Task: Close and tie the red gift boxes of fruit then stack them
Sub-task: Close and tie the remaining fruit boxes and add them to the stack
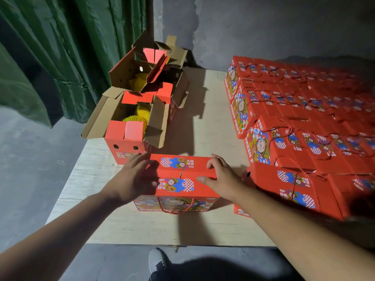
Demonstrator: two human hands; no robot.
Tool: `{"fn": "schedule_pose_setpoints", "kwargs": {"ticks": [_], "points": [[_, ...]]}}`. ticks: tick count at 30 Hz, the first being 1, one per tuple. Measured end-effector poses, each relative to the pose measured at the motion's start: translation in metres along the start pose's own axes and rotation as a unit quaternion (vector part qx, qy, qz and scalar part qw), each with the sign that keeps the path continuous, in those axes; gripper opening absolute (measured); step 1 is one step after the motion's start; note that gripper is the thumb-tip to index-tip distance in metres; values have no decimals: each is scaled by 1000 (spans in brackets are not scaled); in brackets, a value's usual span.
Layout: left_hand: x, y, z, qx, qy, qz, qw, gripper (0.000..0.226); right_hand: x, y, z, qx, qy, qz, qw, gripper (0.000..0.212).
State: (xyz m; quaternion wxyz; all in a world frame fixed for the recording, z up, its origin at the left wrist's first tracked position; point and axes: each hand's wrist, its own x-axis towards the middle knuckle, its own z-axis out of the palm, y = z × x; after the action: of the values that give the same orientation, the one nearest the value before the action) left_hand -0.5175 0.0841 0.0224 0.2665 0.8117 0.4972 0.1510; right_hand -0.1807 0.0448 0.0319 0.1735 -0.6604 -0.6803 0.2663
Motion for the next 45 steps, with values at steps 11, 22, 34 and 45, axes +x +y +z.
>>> {"fn": "schedule_pose_setpoints", "kwargs": {"ticks": [11,22,34,45], "points": [[24,9,14,178,-38,-35,983,62,12,-11,7,-172,-68,16,983,63],[17,9,36,195,4,-58,979,66,-2,-8,29,-143,-80,51,985,78],[30,16,46,230,19,-84,969,77,1,-8,35,-146,-55,54,986,71],[9,5,39,-127,132,-234,955,68,-11,-3,17,-36,-88,38,995,104]]}}
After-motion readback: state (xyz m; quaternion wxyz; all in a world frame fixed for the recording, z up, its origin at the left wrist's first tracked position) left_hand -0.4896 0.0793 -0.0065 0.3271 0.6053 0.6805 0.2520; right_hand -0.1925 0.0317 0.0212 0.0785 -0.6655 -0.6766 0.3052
